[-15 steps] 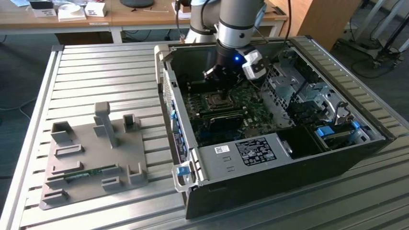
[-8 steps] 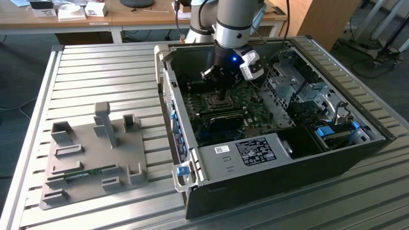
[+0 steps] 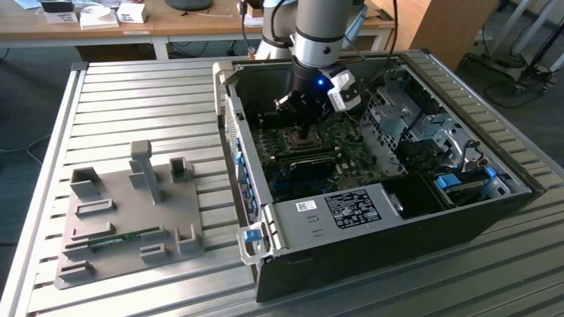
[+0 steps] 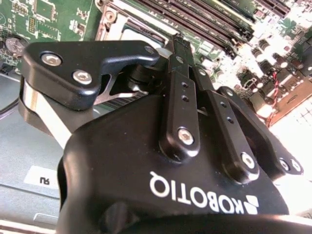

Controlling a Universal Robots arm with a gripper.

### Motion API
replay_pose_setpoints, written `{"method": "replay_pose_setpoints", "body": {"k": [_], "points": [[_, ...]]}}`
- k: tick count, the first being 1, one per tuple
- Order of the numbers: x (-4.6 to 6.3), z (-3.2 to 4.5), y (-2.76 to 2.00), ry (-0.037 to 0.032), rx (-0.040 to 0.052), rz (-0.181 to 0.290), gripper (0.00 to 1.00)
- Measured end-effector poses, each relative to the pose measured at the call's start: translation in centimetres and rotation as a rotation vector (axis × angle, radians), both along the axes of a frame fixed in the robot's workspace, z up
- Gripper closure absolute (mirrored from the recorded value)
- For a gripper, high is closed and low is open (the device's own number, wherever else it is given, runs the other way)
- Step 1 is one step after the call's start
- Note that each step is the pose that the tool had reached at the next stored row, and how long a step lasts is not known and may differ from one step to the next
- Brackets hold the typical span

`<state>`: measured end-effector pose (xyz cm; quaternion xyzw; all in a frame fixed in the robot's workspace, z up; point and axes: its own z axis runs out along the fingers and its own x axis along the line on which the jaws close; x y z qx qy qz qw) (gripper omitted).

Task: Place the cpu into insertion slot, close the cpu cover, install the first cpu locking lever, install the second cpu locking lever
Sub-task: 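Install the second cpu locking lever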

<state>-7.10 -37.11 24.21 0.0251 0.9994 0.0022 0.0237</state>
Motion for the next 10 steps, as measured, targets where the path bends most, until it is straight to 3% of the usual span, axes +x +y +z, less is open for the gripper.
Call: {"method": "replay_pose_setpoints", "body": {"k": [10], "points": [[-0.12, -0.06, -0.01, 0.0000, 0.0000, 0.000, 0.90]]}}
